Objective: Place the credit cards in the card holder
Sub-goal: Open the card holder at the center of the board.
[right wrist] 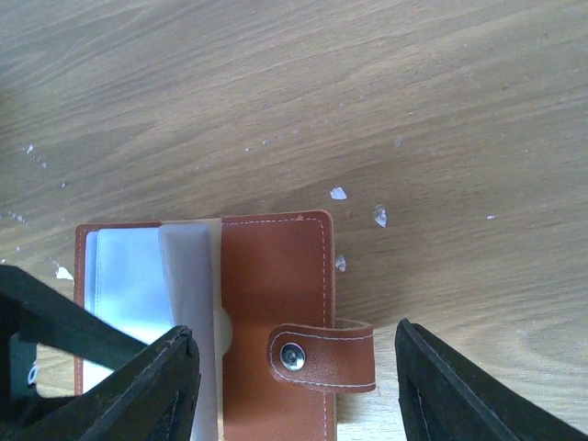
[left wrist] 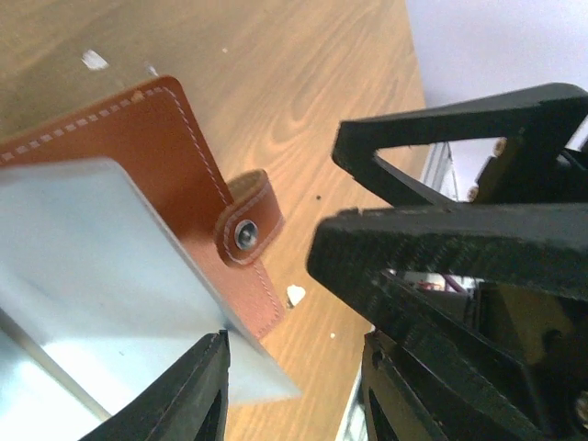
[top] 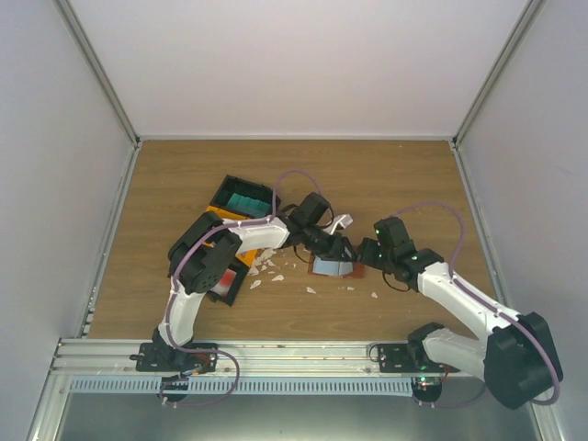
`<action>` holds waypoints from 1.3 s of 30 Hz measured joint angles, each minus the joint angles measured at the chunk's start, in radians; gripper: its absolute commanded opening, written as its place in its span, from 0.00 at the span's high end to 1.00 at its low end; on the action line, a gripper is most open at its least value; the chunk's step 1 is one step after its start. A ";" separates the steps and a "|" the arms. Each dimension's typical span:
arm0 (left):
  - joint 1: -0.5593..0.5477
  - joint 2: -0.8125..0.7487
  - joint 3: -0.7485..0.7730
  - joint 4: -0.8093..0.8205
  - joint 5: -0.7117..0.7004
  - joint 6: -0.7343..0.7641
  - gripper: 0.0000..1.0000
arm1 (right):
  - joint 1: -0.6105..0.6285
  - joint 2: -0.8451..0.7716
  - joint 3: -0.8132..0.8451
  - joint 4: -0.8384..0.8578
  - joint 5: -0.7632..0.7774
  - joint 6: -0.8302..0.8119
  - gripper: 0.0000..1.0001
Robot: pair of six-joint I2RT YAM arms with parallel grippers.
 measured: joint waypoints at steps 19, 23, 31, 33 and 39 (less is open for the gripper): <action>0.001 0.108 0.113 -0.159 -0.066 0.070 0.69 | -0.021 0.112 0.036 -0.044 -0.201 -0.134 0.67; 0.003 0.115 0.115 -0.174 -0.085 0.065 0.69 | -0.021 0.174 0.036 -0.044 -0.196 -0.140 0.71; 0.005 0.114 0.147 -0.163 -0.081 0.063 0.69 | -0.021 0.222 0.040 -0.044 -0.134 -0.141 0.72; 0.005 0.114 0.147 -0.163 -0.081 0.063 0.69 | -0.020 0.214 0.040 -0.044 -0.133 -0.143 0.70; 0.010 0.114 0.167 -0.165 -0.080 0.063 0.69 | -0.020 0.098 0.051 -0.089 -0.124 -0.145 0.63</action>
